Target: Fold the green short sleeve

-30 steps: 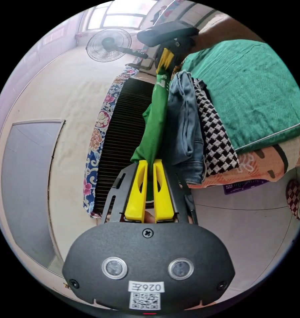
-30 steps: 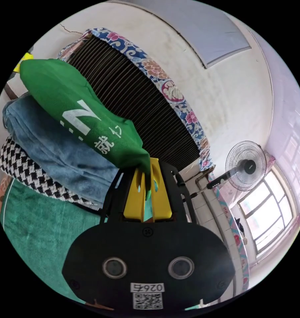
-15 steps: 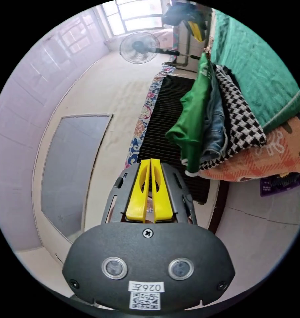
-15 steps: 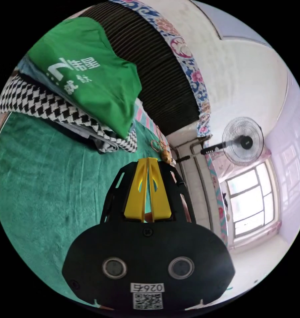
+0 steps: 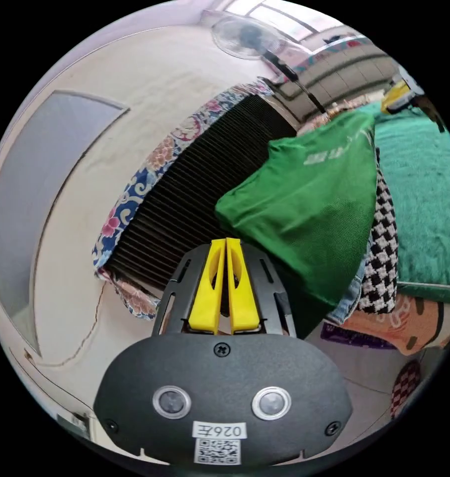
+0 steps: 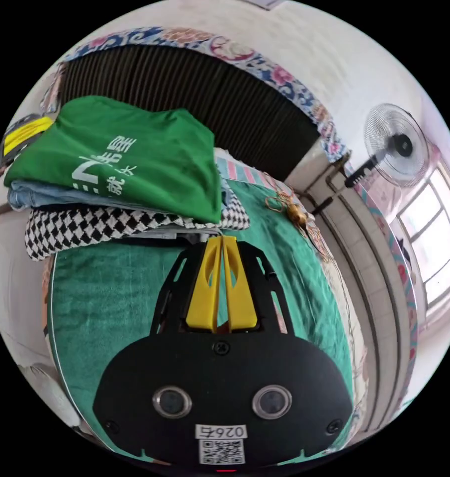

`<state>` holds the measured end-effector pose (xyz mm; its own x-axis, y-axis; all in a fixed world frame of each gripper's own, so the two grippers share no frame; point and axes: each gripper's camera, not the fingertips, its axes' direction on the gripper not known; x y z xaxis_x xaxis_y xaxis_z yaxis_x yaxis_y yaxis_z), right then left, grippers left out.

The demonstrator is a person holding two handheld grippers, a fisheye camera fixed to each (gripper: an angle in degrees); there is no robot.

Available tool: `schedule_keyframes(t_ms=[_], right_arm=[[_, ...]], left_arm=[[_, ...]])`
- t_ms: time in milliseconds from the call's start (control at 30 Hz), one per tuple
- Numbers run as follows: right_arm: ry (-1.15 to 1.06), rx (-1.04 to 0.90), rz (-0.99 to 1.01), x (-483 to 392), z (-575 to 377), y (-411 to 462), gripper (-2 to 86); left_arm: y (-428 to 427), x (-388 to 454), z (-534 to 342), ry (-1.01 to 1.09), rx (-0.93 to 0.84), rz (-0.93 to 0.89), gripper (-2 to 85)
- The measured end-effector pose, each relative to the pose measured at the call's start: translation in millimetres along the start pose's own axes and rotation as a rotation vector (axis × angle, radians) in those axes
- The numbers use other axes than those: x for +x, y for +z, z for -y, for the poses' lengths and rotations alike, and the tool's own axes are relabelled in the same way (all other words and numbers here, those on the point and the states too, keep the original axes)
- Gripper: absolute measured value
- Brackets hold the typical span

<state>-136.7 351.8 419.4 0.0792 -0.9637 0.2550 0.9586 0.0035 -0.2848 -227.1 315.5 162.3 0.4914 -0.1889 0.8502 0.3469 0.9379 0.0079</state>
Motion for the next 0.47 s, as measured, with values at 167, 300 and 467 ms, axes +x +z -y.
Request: schedule_keyframes(t_ms=[167,300,467], right_arm=[[0.254,0.197,-0.028,65,-123,-139,-1.0],[0.338,0.444,-0.071,61,-251,-267,-1.0],[0.492,0.315,-0.126,3,-417,-408,-1.2]], left_arm=[[-106,-50,-63,-0.355,0.391,-0.125,-0.8],[-167,-50,-86,-0.432,0.678,-0.553,-0.9],[-237,25,-39,-0.255,0.824,-1.272,-1.0]])
